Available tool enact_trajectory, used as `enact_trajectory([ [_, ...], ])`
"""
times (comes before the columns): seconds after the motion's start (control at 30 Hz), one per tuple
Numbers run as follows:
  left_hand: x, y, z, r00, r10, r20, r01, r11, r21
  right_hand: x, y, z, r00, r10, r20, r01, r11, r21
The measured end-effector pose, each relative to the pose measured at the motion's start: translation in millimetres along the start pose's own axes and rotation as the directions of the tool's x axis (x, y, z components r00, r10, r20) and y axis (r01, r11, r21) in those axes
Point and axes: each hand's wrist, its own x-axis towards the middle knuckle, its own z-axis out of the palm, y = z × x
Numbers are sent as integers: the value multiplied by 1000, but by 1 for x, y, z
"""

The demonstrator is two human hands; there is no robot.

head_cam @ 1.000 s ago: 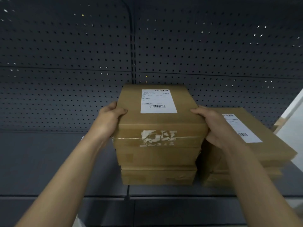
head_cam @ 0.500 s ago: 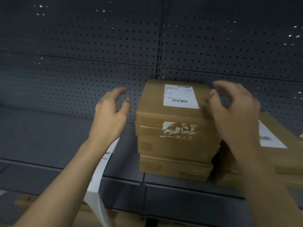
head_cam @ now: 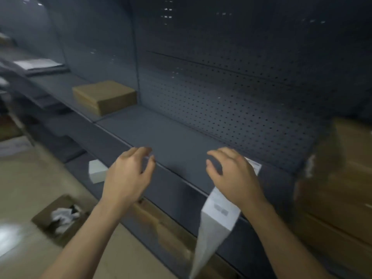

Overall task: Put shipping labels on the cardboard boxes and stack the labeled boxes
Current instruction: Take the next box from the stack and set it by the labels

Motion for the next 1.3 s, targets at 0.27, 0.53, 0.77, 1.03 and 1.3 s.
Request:
enact_trajectory([
  [0.27, 3, -185, -77, 990, -125, -71, 138, 962, 233, 67, -130, 136, 987, -55, 149, 50, 998, 41],
  [0.53, 53, -300, -76, 974, -225, -40, 228, 955, 190, 149, -191, 219, 979, -47, 197, 14, 986, 166],
  [0.77, 141, -379, -57, 966, -256, -36, 259, 949, 178, 248, -208, 294, 995, 30, 97, -59, 947, 316],
  [1.03, 287, -442, -60, 978, -197, -72, 206, 969, 134, 366, -222, 343, 982, 137, 128, -174, 919, 355],
  [1.3, 406, -502, -19, 991, -136, -18, 135, 991, -20, 440, -225, 378, 966, 256, 34, -256, 934, 248],
])
